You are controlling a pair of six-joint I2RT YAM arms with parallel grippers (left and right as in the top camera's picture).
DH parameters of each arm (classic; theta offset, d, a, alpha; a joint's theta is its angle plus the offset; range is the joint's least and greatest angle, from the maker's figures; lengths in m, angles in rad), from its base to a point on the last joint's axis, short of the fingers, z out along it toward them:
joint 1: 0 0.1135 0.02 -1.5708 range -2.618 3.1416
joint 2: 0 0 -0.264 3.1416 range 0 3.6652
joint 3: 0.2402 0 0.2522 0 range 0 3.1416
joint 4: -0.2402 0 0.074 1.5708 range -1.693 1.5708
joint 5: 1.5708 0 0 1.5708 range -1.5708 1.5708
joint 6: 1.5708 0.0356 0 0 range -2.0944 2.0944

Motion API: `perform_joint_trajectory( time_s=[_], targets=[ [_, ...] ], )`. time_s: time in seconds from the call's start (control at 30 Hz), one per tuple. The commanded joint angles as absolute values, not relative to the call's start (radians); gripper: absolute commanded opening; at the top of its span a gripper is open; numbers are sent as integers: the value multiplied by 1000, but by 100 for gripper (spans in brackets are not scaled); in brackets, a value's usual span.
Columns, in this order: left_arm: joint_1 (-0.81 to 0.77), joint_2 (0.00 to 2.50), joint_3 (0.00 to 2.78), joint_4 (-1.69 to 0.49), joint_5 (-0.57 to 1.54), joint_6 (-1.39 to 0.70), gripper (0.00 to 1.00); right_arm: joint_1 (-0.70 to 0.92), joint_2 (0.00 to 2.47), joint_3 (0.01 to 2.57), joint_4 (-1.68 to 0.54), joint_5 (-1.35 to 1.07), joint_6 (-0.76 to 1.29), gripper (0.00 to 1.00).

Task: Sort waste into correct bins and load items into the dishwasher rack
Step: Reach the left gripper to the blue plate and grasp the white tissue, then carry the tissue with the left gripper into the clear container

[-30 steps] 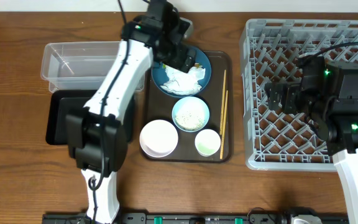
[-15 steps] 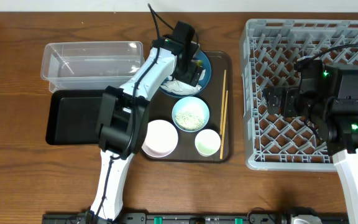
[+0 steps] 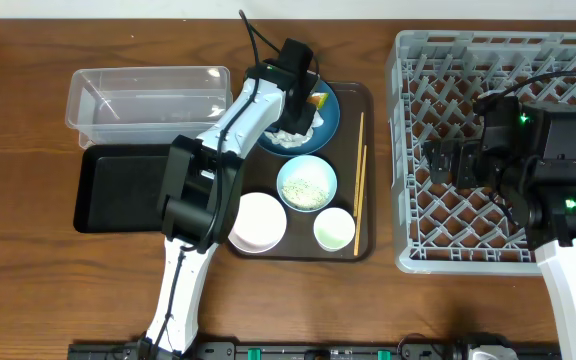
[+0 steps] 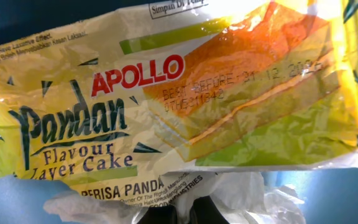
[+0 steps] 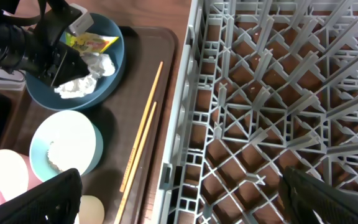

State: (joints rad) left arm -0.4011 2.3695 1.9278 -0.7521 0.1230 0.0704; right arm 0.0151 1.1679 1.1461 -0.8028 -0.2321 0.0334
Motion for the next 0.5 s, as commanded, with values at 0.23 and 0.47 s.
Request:
perform_joint_trajectory(
  time_s=[0.23,0.47],
  targets=[
    [-369,2092,1968,-758,111,-6,6,14,1165,1164,-805,-236,28,99],
    [-309,1970,1968,-805,110,-6,6,14,1165,1164,-805,-236,28,99]
  ],
)
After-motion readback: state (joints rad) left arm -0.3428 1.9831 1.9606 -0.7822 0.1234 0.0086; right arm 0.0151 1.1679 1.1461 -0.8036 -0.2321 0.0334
